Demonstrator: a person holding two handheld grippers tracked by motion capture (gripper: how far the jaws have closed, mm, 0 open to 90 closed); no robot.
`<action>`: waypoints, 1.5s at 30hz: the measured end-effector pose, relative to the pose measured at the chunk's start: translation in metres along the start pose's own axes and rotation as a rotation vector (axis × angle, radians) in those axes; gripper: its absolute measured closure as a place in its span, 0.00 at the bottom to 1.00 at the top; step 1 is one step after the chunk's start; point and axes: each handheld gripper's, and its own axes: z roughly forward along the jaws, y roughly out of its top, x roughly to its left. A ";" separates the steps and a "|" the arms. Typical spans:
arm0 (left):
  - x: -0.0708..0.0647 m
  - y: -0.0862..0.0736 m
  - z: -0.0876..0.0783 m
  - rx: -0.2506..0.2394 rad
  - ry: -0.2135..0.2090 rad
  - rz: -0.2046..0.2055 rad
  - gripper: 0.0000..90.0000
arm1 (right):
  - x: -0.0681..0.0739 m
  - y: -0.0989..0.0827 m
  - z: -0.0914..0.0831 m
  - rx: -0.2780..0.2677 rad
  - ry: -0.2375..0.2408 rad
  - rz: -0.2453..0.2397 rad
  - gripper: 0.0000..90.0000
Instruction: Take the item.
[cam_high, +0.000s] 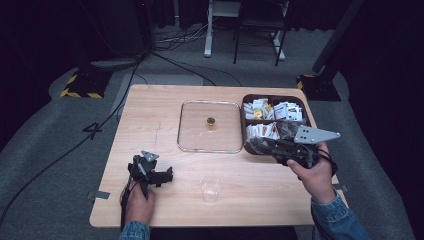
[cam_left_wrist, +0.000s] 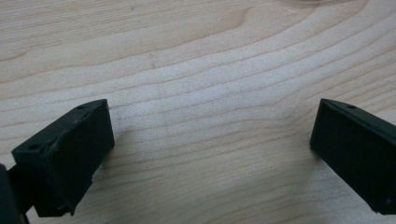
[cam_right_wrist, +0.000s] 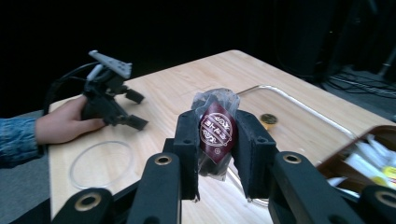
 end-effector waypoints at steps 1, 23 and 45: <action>0.000 0.000 0.000 0.000 0.000 0.000 0.00 | 0.002 0.001 0.002 -0.001 0.010 -0.005 0.81; 0.000 0.000 0.000 0.001 0.000 -0.001 0.00 | 0.040 0.003 0.050 0.021 0.187 -0.013 0.80; 0.000 0.000 0.000 0.001 0.000 -0.001 0.00 | 0.060 -0.018 0.090 0.086 0.274 -0.009 0.80</action>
